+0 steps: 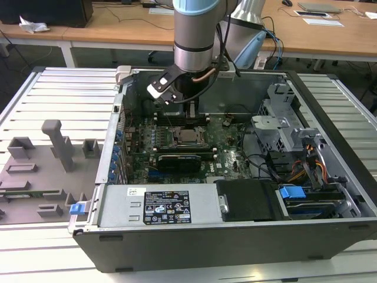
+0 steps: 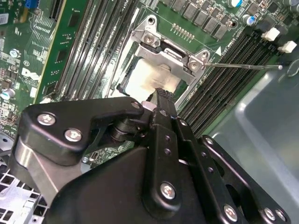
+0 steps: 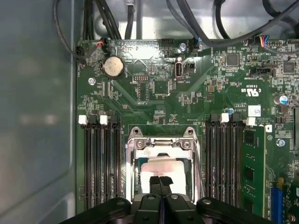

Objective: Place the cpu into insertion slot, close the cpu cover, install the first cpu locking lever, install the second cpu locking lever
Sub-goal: 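Close the cpu cover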

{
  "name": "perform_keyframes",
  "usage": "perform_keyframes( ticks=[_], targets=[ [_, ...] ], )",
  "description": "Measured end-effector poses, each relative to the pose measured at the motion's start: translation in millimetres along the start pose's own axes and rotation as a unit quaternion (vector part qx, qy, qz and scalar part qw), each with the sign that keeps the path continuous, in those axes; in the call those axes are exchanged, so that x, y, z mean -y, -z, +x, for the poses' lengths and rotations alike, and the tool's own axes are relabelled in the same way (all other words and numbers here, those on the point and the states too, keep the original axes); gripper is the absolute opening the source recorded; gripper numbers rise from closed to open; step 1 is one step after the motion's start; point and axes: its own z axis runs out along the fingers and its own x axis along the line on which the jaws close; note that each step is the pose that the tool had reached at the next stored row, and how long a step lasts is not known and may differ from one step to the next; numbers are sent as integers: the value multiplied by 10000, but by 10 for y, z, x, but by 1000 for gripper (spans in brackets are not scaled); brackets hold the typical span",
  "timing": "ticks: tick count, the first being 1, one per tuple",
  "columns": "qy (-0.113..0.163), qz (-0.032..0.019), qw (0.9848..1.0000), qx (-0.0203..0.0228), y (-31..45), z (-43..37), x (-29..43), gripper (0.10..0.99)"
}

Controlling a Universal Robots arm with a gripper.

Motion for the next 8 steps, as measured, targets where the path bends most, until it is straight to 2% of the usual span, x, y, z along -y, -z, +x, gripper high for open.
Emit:
perform_keyframes(
  ticks=[5, 8],
  targets=[
    [58, 1, 10000, -3, -1, 1, 1, 106],
    [433, 9, 9991, -6, -2, 0, 1, 106]
  ],
)
